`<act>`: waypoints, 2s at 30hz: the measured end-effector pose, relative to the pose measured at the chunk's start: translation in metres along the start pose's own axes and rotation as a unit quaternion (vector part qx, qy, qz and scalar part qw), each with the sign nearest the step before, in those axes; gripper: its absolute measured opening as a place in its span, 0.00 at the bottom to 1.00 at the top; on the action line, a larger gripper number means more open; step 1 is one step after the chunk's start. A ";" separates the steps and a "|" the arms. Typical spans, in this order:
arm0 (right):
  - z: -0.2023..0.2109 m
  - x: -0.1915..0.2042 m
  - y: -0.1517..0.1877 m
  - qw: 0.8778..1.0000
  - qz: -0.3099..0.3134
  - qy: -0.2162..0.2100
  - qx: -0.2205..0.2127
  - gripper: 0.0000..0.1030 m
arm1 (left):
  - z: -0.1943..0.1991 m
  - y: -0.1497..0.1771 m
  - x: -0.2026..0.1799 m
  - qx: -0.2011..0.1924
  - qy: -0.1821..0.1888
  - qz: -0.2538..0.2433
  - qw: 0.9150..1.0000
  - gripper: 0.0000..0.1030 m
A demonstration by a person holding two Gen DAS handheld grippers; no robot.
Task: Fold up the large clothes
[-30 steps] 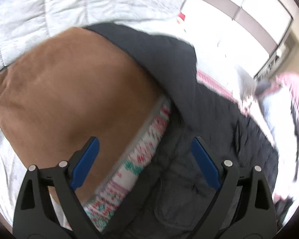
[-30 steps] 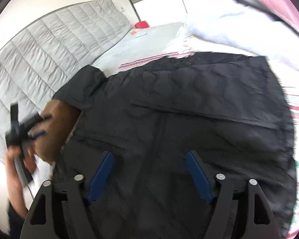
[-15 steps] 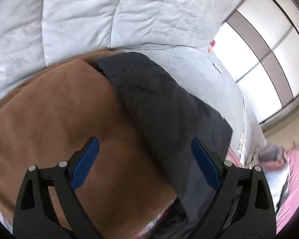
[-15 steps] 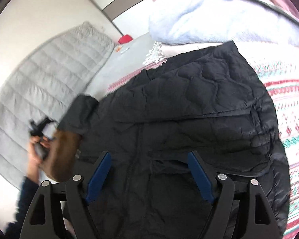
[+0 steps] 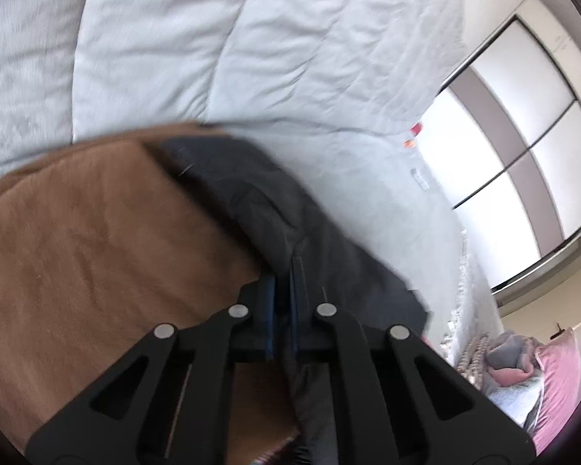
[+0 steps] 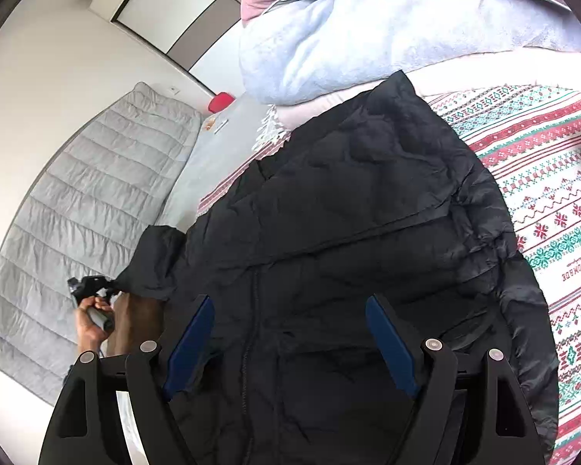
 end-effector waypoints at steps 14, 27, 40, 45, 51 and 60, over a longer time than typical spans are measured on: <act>0.016 -0.033 -0.019 0.998 -0.054 0.008 -0.020 0.79 | 0.111 0.132 -0.225 -0.061 0.186 -0.327 0.925 0.07; 0.012 -0.057 -0.022 0.996 -0.082 0.035 -0.009 0.79 | 0.063 0.320 -0.264 0.123 0.237 -0.490 0.830 0.48; 0.013 -0.071 -0.026 0.993 -0.115 0.034 -0.011 0.79 | 0.012 0.397 -0.337 0.048 0.043 -0.636 0.769 0.61; 0.016 -0.075 -0.029 0.992 -0.122 0.030 -0.015 0.79 | -0.003 0.408 -0.341 0.050 0.026 -0.652 0.756 0.42; 0.016 -0.072 -0.029 0.992 -0.118 0.026 -0.016 0.79 | -0.011 0.396 -0.331 0.081 0.017 -0.628 0.774 0.07; 0.019 -0.072 -0.030 0.992 -0.117 0.029 -0.024 0.79 | 0.048 0.393 -0.317 0.072 0.112 -0.624 0.770 0.05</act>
Point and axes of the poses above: each gripper's, at about its wrist camera, not at the fingertips, and z roughly against the way its jaws point, x to its left, y to its underside, the point moved 4 cm from there along -z, roughly the way its jaws point, and after that the axes turned 8 degrees about -z, right-handed, at the moved point
